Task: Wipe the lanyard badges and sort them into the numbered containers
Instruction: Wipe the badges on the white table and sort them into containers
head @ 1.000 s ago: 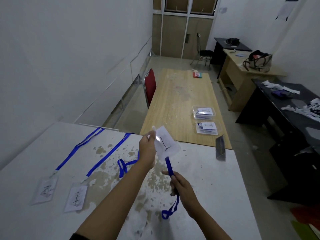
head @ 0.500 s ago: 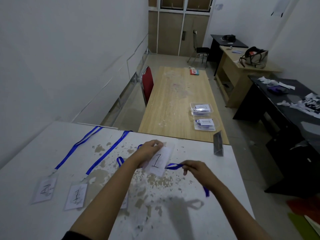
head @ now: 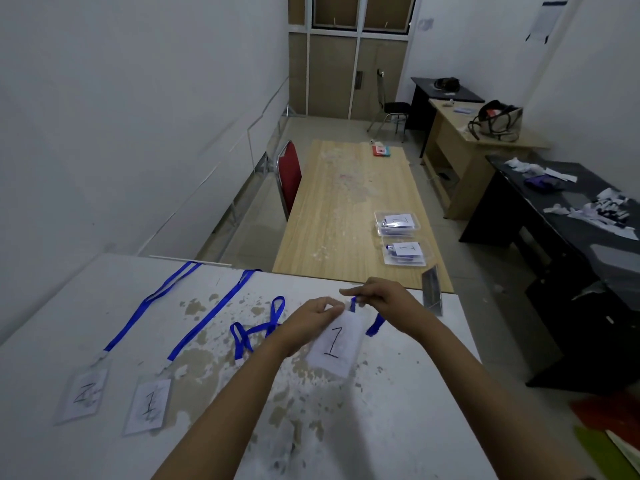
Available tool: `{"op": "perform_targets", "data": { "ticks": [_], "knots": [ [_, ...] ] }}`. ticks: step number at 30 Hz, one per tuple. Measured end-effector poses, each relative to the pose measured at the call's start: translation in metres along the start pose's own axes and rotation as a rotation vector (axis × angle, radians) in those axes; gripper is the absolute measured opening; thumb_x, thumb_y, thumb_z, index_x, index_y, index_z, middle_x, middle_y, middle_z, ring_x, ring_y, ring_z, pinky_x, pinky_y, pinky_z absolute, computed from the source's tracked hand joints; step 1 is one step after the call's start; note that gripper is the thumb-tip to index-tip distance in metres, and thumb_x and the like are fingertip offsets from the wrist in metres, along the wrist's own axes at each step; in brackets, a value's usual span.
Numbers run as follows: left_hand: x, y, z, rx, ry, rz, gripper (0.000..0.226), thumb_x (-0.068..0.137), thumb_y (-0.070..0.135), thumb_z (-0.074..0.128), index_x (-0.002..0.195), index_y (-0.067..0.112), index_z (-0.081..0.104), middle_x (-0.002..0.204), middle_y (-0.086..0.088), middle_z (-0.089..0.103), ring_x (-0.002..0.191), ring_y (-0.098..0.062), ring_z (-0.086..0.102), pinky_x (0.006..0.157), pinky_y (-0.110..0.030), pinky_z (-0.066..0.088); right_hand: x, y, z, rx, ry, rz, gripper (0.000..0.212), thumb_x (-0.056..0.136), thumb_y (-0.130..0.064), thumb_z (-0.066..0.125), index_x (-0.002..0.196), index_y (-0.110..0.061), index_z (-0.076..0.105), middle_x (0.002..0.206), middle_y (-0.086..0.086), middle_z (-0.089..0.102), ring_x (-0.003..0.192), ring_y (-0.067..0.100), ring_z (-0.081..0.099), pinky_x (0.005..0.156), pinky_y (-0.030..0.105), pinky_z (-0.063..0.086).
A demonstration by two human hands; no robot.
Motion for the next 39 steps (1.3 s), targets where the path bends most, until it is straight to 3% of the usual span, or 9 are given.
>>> {"op": "perform_targets", "data": {
  "ticks": [4,6,10,20,23,28,32,35,39],
  "knots": [
    [0.002,-0.004,0.002,-0.042,-0.044,-0.06,0.035,0.098,0.042,0.049,0.125,0.021,0.055,0.129,-0.001,0.057,0.117,-0.02,0.055,0.101,-0.039,0.047,0.001,-0.004,-0.005,0.076,0.021,-0.02,0.042,0.098,-0.005,0.052,0.121,-0.037,0.064,0.086,-0.013,0.06,0.084,-0.01,0.058,0.077,0.008,0.043],
    [0.002,-0.007,0.005,-0.131,-0.125,-0.082,0.037,0.097,0.04,0.051,0.123,0.015,0.061,0.125,-0.009,0.062,0.117,-0.03,0.057,0.105,-0.048,0.045,-0.002,-0.005,-0.006,0.137,0.01,-0.032,0.042,0.097,-0.005,0.054,0.118,-0.04,0.064,0.085,-0.013,0.064,0.083,-0.007,0.06,0.078,0.008,0.044],
    [0.001,-0.006,0.003,-0.281,-0.158,-0.054,0.027,0.098,0.033,0.052,0.116,0.017,0.065,0.115,-0.009,0.065,0.112,-0.028,0.059,0.102,-0.043,0.046,-0.006,-0.005,-0.009,0.354,0.038,-0.021,0.03,0.096,-0.013,0.058,0.116,-0.032,0.07,0.087,-0.009,0.073,0.078,0.0,0.063,0.067,0.012,0.044],
    [0.016,-0.001,-0.026,-0.917,0.216,0.07,0.028,0.1,0.025,0.046,0.117,0.008,0.061,0.112,-0.012,0.068,0.101,-0.022,0.067,0.087,-0.034,0.056,-0.034,0.015,0.053,0.925,0.244,0.234,0.035,0.093,-0.025,0.059,0.127,-0.021,0.065,0.089,0.006,0.071,0.064,0.018,0.045,0.065,0.028,0.046],
    [0.021,-0.006,-0.036,-0.921,0.322,0.078,0.037,0.101,0.027,0.045,0.129,0.004,0.055,0.123,-0.015,0.062,0.111,-0.027,0.06,0.099,-0.041,0.048,-0.045,0.015,0.075,1.009,0.227,0.289,0.042,0.087,-0.029,0.062,0.127,-0.016,0.065,0.097,0.008,0.073,0.062,0.015,0.048,0.067,0.027,0.049],
    [0.026,-0.014,-0.043,-0.92,0.387,0.035,0.039,0.103,0.03,0.042,0.131,0.006,0.053,0.121,-0.012,0.06,0.099,-0.024,0.061,0.075,-0.031,0.053,-0.058,0.012,0.097,0.968,0.08,0.32,0.032,0.096,-0.018,0.056,0.126,-0.026,0.064,0.105,0.007,0.073,0.06,0.013,0.048,0.063,0.027,0.045],
    [0.02,-0.018,-0.045,-0.645,0.472,0.0,0.029,0.096,0.043,0.052,0.112,0.022,0.063,0.112,0.001,0.065,0.106,-0.02,0.059,0.081,-0.032,0.052,-0.062,0.013,0.093,0.849,-0.104,0.319,0.032,0.099,-0.014,0.053,0.12,-0.031,0.069,0.096,0.002,0.074,0.056,0.009,0.041,0.056,0.023,0.037],
    [0.018,-0.022,-0.038,-0.368,0.321,-0.052,0.032,0.097,0.043,0.051,0.115,0.019,0.062,0.115,-0.001,0.063,0.103,-0.013,0.058,0.076,-0.024,0.05,-0.06,0.019,0.072,0.682,-0.222,0.319,0.034,0.099,-0.012,0.053,0.108,-0.039,0.072,0.095,0.001,0.075,0.055,0.006,0.042,0.053,0.018,0.038],
    [0.011,-0.031,-0.015,-0.395,-0.056,-0.193,0.019,0.098,0.027,0.052,0.109,0.015,0.064,0.117,-0.013,0.065,0.105,-0.023,0.061,0.092,-0.037,0.051,-0.048,0.026,0.035,0.467,-0.256,0.278,0.037,0.098,-0.015,0.056,0.097,-0.046,0.075,0.094,-0.004,0.076,0.055,0.007,0.042,0.053,0.018,0.036]
  ]
}}
Point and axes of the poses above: each hand's wrist, its own x-axis towards the middle knuckle, its own z-axis out of the palm, y = z × x, the point moved 6 cm from there along x, towards the middle knuckle
